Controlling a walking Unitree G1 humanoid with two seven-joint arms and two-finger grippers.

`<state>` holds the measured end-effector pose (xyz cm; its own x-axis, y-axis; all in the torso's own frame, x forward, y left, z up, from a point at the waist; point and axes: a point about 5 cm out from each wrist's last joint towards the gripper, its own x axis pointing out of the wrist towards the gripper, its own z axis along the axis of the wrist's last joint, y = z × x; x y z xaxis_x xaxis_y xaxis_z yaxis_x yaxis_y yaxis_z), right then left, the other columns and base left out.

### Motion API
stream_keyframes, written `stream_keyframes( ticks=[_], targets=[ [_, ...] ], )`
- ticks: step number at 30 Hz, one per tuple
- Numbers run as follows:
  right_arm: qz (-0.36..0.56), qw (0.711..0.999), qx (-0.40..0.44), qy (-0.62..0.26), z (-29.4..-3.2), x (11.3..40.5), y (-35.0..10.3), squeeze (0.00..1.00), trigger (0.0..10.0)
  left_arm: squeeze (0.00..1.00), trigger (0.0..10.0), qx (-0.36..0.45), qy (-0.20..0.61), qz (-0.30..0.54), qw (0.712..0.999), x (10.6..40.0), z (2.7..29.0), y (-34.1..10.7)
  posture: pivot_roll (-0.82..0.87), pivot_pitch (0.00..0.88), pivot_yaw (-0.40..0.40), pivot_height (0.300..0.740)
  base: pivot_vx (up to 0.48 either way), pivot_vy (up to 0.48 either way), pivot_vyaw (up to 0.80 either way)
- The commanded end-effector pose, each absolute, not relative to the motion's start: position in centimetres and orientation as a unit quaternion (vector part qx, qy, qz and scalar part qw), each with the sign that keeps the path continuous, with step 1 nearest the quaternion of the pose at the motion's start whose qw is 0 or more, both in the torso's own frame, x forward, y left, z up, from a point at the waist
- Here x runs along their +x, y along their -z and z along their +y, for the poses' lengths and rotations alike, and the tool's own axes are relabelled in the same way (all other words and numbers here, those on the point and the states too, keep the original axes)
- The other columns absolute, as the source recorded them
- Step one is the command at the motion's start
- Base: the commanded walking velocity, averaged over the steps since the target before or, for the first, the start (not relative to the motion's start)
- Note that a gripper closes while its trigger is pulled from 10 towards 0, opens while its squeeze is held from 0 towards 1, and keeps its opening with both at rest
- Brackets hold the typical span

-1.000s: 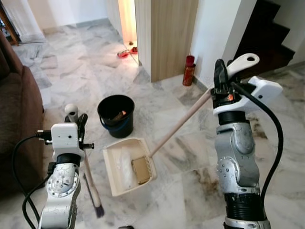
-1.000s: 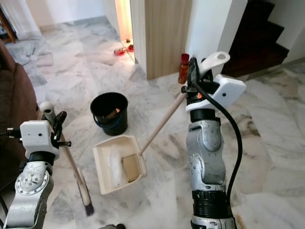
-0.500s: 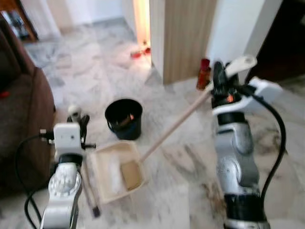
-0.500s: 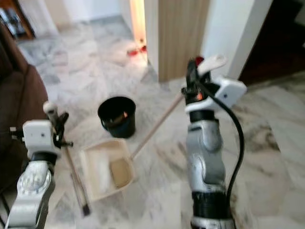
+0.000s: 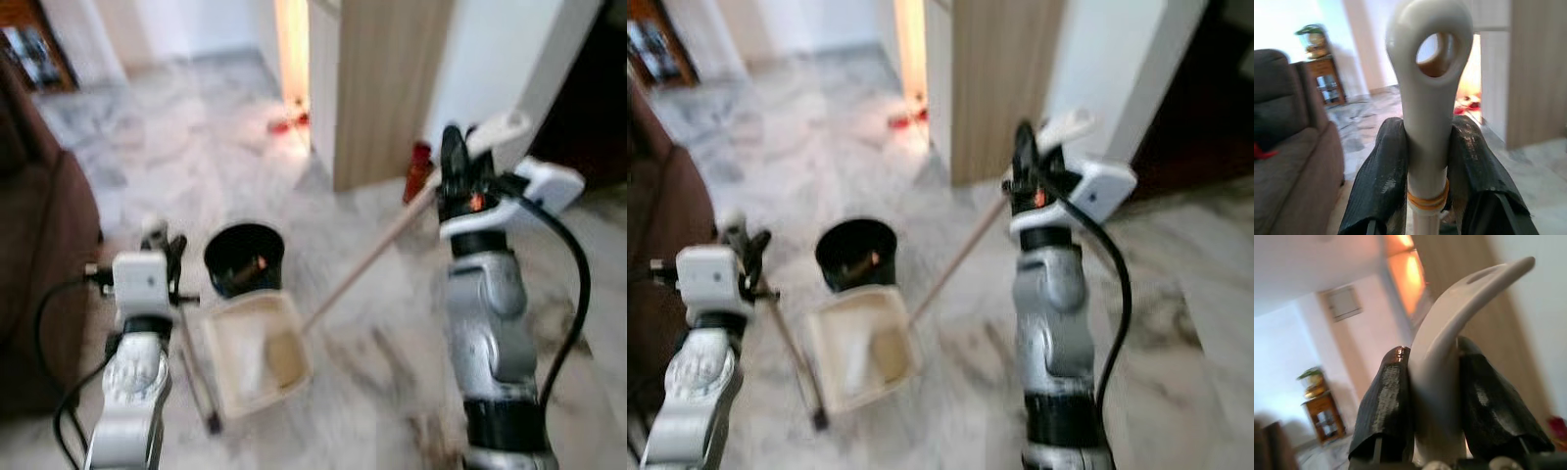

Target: Sweep floor

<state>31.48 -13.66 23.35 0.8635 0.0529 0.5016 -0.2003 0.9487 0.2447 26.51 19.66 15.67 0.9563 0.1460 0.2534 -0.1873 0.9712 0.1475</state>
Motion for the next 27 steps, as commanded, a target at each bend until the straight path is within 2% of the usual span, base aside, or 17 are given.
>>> stream_keyframes(
  ticks=[1,13,18,27],
  targets=[
    [-0.284,0.940,0.165,-0.090,-12.6,31.0,-25.0,0.00,10.0,0.00,10.0,0.099,-0.097,-0.144,0.980,26.3,20.3,-16.6,0.03,0.030,0.018,0.740,0.345,0.000,0.00],
    [-0.273,0.942,0.164,-0.104,-12.3,31.2,-24.8,0.00,10.0,0.00,10.0,0.107,-0.101,-0.141,0.979,26.4,20.7,-16.6,0.03,0.050,0.016,0.740,0.342,0.000,0.00],
    [-0.272,0.942,0.168,-0.106,-12.2,31.2,-24.8,0.00,10.0,0.00,10.0,0.134,-0.124,-0.137,0.974,25.5,22.6,-16.8,0.03,0.056,0.017,0.740,0.346,0.000,0.00],
    [-0.270,0.941,0.174,-0.107,-12.2,31.3,-24.9,0.00,10.0,0.00,10.0,0.162,-0.143,-0.117,0.969,23.2,24.4,-16.4,0.04,0.070,0.013,0.740,0.345,0.000,0.00]
  ],
)
